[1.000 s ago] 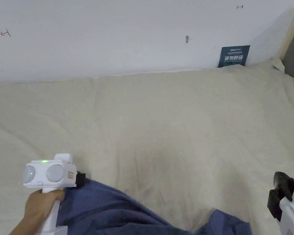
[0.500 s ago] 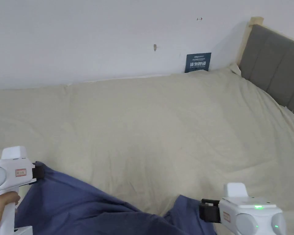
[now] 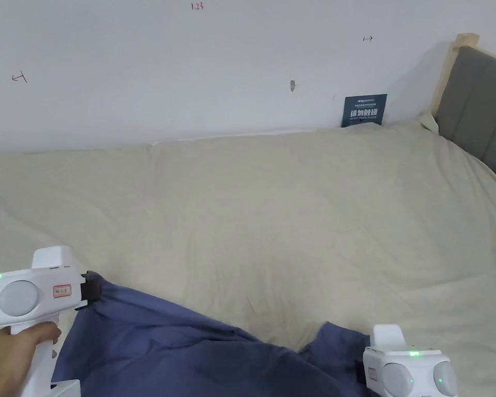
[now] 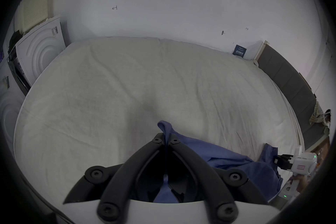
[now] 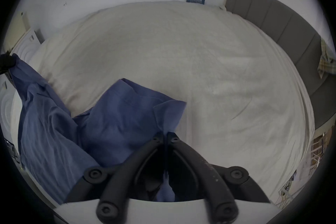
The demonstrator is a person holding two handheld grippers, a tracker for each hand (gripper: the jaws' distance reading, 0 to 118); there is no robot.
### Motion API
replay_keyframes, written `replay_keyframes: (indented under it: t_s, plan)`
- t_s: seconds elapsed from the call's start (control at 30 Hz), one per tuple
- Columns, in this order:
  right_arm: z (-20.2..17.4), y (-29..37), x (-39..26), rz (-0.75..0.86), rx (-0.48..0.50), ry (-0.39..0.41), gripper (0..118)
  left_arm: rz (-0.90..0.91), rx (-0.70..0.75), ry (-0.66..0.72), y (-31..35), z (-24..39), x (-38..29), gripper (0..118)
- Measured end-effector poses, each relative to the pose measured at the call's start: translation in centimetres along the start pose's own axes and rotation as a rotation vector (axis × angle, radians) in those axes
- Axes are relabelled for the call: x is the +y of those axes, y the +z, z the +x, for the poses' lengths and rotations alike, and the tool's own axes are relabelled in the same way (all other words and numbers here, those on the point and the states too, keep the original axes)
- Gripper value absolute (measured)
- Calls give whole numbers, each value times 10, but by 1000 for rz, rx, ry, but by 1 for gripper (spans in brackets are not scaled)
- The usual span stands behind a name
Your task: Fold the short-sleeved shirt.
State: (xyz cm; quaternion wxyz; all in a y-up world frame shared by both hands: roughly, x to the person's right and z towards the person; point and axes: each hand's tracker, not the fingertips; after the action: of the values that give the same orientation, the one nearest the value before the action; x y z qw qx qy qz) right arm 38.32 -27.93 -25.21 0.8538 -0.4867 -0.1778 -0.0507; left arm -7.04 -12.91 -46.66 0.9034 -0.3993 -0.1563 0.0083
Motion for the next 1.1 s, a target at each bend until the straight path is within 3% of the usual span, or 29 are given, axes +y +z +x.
replay_keyframes:
  t_s: [0.3,0.5,0.77,1.1]
  plan:
    - [10,97,29,196,24,-33,3,67,4,59,46,-18,-6,2]
    - [23,176,79,432,59,-19,2,186,1,88,100,-31,8,2]
    - [25,281,173,737,76,26,2,343,11,120,164,-47,56,2]
    - [20,366,284,987,41,58,2,519,54,101,219,-45,144,2]
